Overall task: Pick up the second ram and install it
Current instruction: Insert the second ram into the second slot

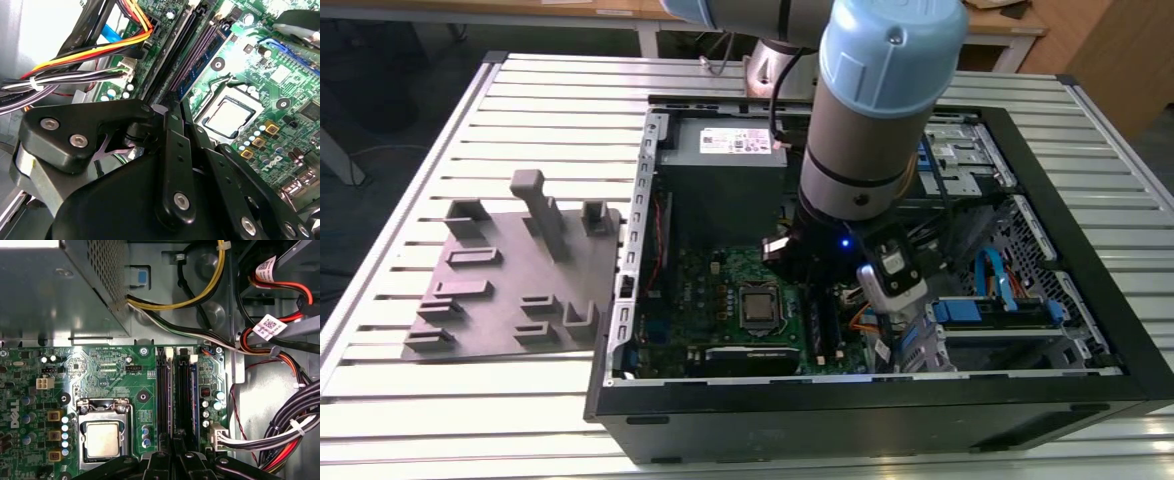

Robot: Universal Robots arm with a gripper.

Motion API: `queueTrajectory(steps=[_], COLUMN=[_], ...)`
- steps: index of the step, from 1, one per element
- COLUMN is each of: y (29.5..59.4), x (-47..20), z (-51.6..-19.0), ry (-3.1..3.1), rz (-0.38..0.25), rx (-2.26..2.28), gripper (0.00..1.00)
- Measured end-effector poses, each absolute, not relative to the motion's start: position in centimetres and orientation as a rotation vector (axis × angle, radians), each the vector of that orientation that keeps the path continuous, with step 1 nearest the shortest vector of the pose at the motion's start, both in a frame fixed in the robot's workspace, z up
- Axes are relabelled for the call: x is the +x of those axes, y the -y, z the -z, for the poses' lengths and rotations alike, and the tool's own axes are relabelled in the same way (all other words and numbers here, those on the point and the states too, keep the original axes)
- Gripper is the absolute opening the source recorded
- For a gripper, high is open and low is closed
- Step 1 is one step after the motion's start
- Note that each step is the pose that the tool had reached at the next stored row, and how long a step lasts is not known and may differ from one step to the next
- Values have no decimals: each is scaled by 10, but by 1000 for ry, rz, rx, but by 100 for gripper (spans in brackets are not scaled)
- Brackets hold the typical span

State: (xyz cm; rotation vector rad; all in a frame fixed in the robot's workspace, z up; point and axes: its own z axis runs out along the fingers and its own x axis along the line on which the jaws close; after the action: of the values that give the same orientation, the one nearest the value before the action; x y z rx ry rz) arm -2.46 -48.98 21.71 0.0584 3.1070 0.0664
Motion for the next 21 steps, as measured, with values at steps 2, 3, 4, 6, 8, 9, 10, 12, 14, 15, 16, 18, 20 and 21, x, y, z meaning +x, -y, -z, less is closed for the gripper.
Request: queueTrajectory(steps=[2,3,4,6,8,9,10,12,14,15,16,18,20,21], y=[490,490,490,489,489,489,489,489,489,489,489,490,489,489], x=[-25,-25,-25,-25,-25,-25,-25,-25,-24,-23,-23,-22,-21,-21], z=[-217,-217,-217,-217,-218,-218,-219,-219,-220,-220,-220,-220,-220,-219], ry=[-3107,-3107,-3107,-3107,-3107,-3107,-3107,-3107,-3107,-3107,-3108,-3109,-3111,-3112], rz=[-66,-66,-66,-66,-66,-65,-65,-65,-64,-64,-64,-64,-64,-64], rx=[56,55,55,55,55,55,55,55,52,49,43,33,31,30], gripper=[14,14,14,14,14,14,14,14,14,14,14,14,14,14])
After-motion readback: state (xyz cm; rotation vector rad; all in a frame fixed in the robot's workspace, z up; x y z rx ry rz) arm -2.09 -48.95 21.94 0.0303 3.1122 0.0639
